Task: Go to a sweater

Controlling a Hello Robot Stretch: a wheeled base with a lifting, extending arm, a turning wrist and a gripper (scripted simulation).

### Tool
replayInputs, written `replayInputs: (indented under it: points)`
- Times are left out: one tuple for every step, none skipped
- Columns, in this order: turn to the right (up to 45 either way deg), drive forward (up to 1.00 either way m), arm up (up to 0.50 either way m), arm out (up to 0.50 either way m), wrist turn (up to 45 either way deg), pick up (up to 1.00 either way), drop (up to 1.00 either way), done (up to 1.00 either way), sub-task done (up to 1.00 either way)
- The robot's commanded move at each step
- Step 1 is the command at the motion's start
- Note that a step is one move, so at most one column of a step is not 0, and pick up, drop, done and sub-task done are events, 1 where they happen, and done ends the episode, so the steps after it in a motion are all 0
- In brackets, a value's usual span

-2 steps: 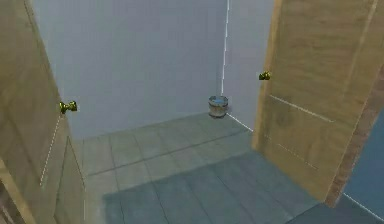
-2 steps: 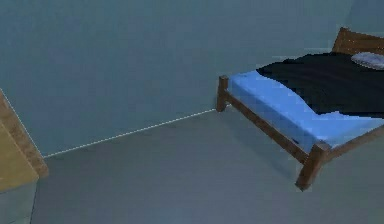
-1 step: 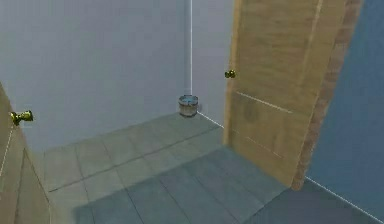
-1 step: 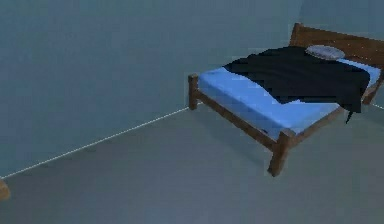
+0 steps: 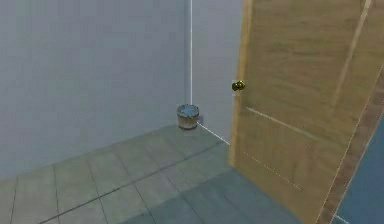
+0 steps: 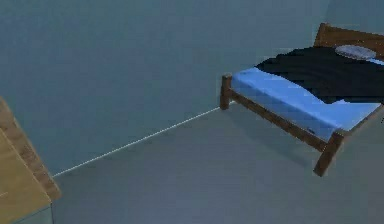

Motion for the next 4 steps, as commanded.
replayInputs:
  points:
    - [-33.0,0.00,0.00,0.00,0.0,0.00,0.00,0.00,0.00]
    - [0.0,1.00,0.00,0.00,0.0,0.00,0.00,0.00,0.00]
    - [0.0,0.45,0.00,0.00,0.0,0.00,0.00,0.00,0.00]
    - [-45.0,0.00,0.00,0.00,0.0,0.00,0.00,0.00,0.00]
